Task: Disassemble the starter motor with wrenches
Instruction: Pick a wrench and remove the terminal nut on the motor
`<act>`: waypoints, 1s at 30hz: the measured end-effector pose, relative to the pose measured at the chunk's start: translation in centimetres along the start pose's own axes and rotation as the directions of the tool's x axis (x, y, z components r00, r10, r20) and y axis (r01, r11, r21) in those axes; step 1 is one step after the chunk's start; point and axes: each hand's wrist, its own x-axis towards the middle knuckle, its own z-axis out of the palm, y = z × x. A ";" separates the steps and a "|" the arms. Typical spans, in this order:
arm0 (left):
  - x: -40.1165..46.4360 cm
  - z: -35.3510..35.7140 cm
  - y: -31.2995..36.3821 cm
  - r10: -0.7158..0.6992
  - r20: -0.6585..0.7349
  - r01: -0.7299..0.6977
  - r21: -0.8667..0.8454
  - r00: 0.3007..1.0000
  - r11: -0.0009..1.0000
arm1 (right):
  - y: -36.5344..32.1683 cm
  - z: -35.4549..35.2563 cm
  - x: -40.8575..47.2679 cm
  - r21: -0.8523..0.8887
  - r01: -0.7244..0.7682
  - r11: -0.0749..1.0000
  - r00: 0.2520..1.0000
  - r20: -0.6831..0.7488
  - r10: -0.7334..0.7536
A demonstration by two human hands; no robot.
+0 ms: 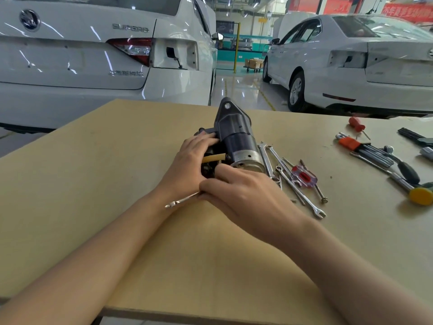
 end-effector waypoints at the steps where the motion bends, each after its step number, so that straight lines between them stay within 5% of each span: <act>1: -0.1 0.0 0.1 0.005 -0.012 -0.005 -0.015 1.000 1.000 | 0.1 -0.2 -0.3 0.022 0.035 0.999 0.998 -0.057 -0.034; 3: -0.2 -0.1 0.2 0.016 -0.030 -0.017 -0.025 0.999 1.000 | 0.5 0.0 -1.2 0.144 0.031 0.989 0.968 -0.249 0.006; 6: -0.6 -0.3 0.8 -0.016 -0.002 0.016 -0.010 1.000 1.000 | 0.7 0.5 -2.2 0.556 -0.192 0.809 0.819 -0.364 0.444; 9: -0.7 -0.5 1.2 -0.037 -0.002 0.037 -0.040 0.999 0.999 | 1.5 0.7 -2.3 0.949 -0.265 0.170 0.524 -0.007 0.852; 11: -0.7 -0.5 1.3 -0.028 -0.014 0.027 -0.050 1.000 0.998 | 2.2 0.6 -2.1 0.965 -0.180 -0.189 0.411 0.249 0.877; 13: -0.7 -0.4 1.3 -0.027 -0.027 0.025 -0.054 0.999 0.998 | 2.6 0.6 -2.0 0.921 -0.087 -0.379 0.372 0.383 0.845; 20: -0.7 -0.3 1.3 -0.028 -0.041 0.026 -0.053 0.999 0.998 | 2.6 0.2 -1.9 0.840 0.001 -0.543 0.362 0.506 0.783; 26: -0.8 -0.1 1.2 -0.027 -0.044 0.026 -0.039 0.999 0.999 | 2.6 0.2 -2.0 0.906 -0.052 -0.420 0.420 0.401 0.814; 30: -0.7 0.0 1.2 -0.026 -0.084 0.021 -0.051 0.996 0.998 | 2.5 0.0 -2.0 0.821 -0.021 -0.570 0.359 0.539 0.762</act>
